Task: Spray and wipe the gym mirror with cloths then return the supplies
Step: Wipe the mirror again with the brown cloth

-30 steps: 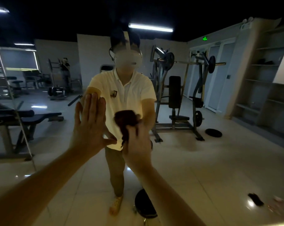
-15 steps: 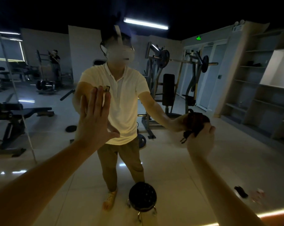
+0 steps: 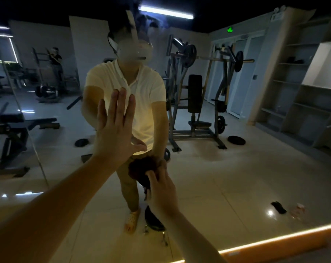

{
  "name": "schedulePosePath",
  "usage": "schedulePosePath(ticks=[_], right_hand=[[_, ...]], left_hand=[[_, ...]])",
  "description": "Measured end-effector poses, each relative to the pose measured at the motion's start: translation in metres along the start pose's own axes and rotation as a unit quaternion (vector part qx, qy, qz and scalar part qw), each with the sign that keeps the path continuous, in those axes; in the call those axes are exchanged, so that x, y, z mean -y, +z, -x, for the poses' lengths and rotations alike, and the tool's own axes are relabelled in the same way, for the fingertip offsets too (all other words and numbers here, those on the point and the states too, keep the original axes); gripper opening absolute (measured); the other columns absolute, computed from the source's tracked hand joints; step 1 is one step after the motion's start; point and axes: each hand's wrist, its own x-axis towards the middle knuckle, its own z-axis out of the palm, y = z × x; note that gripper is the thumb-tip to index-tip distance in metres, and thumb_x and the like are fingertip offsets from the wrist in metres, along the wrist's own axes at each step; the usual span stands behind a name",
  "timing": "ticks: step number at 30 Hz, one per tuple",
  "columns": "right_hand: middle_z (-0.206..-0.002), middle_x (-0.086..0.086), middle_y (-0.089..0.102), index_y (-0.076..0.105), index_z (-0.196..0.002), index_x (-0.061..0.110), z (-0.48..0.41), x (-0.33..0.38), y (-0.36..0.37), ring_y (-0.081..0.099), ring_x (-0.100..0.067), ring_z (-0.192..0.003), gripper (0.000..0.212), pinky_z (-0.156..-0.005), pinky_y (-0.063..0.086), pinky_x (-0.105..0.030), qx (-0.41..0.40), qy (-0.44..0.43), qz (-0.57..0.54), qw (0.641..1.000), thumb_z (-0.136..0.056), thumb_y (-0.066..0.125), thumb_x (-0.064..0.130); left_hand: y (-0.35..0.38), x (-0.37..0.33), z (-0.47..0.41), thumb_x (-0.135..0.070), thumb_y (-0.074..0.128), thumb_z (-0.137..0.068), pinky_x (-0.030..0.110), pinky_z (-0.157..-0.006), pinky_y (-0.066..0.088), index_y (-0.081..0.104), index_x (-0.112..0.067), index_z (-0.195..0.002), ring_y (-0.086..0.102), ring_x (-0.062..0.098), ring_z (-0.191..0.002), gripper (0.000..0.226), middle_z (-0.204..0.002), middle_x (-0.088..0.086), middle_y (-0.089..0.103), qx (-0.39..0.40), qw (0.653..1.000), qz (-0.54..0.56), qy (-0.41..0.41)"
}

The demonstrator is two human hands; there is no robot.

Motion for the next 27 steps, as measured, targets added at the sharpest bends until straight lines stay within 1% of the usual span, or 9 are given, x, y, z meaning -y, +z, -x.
schedulePosePath(ticks=[2, 4, 8, 10, 13, 16, 20, 23, 27], right_hand=[[-0.134, 0.003, 0.048, 0.054, -0.128, 0.026, 0.006, -0.027, -0.023, 0.057, -0.010, -0.110, 0.030, -0.087, 0.053, -0.020, -0.001, 0.033, 0.016, 0.999, -0.098, 0.059, 0.023], [-0.123, 0.004, 0.055, 0.059, -0.123, 0.023, 0.007, -0.071, -0.054, 0.053, -0.005, -0.099, 0.027, -0.076, 0.050, -0.017, -0.066, 0.112, 0.043, 0.991, -0.096, 0.062, 0.023], [-0.125, -0.015, 0.054, 0.046, -0.135, 0.015, -0.012, -0.137, -0.119, 0.058, -0.025, -0.093, 0.040, -0.068, 0.047, -0.034, -0.223, 0.322, 0.023, 0.920, -0.098, 0.060, 0.016], [-0.133, -0.019, 0.049, 0.041, -0.141, 0.012, -0.028, -0.134, -0.128, 0.060, -0.034, -0.099, 0.049, -0.074, 0.049, -0.038, -0.257, 0.356, -0.012, 0.898, -0.096, 0.058, 0.004], [-0.136, -0.017, 0.047, 0.041, -0.143, 0.013, -0.044, -0.090, -0.104, 0.061, -0.034, -0.106, 0.055, -0.081, 0.056, -0.042, -0.284, 0.315, -0.058, 0.904, -0.091, 0.056, 0.000], [-0.131, -0.012, 0.049, 0.046, -0.135, 0.015, -0.042, -0.033, -0.057, 0.059, -0.027, -0.109, 0.050, -0.083, 0.055, -0.035, -0.248, 0.257, -0.075, 0.931, -0.089, 0.062, 0.005], [-0.132, -0.009, 0.053, 0.052, -0.130, 0.019, -0.031, 0.011, -0.024, 0.056, -0.025, -0.121, 0.052, -0.098, 0.054, -0.036, -0.138, 0.051, -0.085, 0.985, -0.084, 0.069, 0.003], [-0.122, -0.006, 0.057, 0.059, -0.129, 0.017, -0.033, -0.008, -0.036, 0.056, -0.025, -0.115, 0.054, -0.097, 0.055, -0.042, -0.100, -0.041, -0.052, 0.993, -0.079, 0.073, 0.000], [-0.130, -0.013, 0.056, 0.057, -0.134, 0.018, -0.065, -0.053, -0.105, 0.060, -0.028, -0.111, 0.046, -0.094, 0.054, -0.041, -0.181, 0.052, -0.020, 0.982, -0.090, 0.067, 0.009]], left_hand=[[-0.001, 0.000, 0.000, -0.078, 0.082, -0.054, 0.062, -0.127, -0.002, -0.001, -0.004, -0.165, -0.007, 0.041, -0.159, 0.157, -0.172, 0.023, -0.007, -0.003, 1.000, 0.003, 0.002], [-0.001, -0.001, 0.000, -0.077, 0.083, -0.055, 0.062, -0.127, -0.001, 0.000, -0.004, -0.165, -0.008, 0.040, -0.159, 0.156, -0.172, 0.024, -0.006, -0.006, 1.000, 0.006, -0.001], [-0.001, -0.002, 0.000, -0.076, 0.085, -0.053, 0.063, -0.127, -0.001, -0.001, -0.003, -0.165, -0.005, 0.043, -0.159, 0.159, -0.171, 0.026, -0.004, -0.005, 1.000, 0.004, -0.005], [-0.001, -0.003, 0.000, -0.076, 0.084, -0.053, 0.062, -0.127, -0.001, 0.001, -0.002, -0.165, -0.004, 0.044, -0.159, 0.158, -0.171, 0.026, -0.003, -0.006, 1.000, 0.001, -0.005], [-0.001, -0.004, 0.001, -0.078, 0.081, -0.054, 0.063, -0.127, 0.002, 0.000, -0.001, -0.165, -0.006, 0.043, -0.159, 0.157, -0.171, 0.026, -0.005, 0.000, 1.000, -0.006, -0.009], [-0.002, -0.006, 0.002, -0.081, 0.077, -0.056, 0.063, -0.127, 0.001, -0.003, -0.001, -0.164, -0.008, 0.042, -0.159, 0.156, -0.171, 0.025, -0.009, 0.012, 1.000, -0.015, -0.012], [-0.004, -0.003, 0.001, -0.082, 0.074, -0.064, 0.055, -0.128, -0.009, -0.007, -0.003, -0.164, -0.009, 0.041, -0.159, 0.151, -0.171, 0.025, -0.008, 0.023, 0.999, -0.038, -0.009], [-0.010, 0.002, 0.003, -0.080, 0.077, -0.063, 0.058, -0.129, 0.000, -0.014, -0.006, -0.163, -0.008, 0.039, -0.160, 0.155, -0.172, 0.023, -0.008, 0.035, 0.998, -0.053, 0.000], [-0.015, 0.000, 0.005, -0.079, 0.075, -0.066, 0.063, -0.127, 0.013, -0.019, -0.008, -0.162, -0.005, 0.041, -0.159, 0.152, -0.172, 0.023, -0.009, 0.040, 0.997, -0.065, 0.000]])
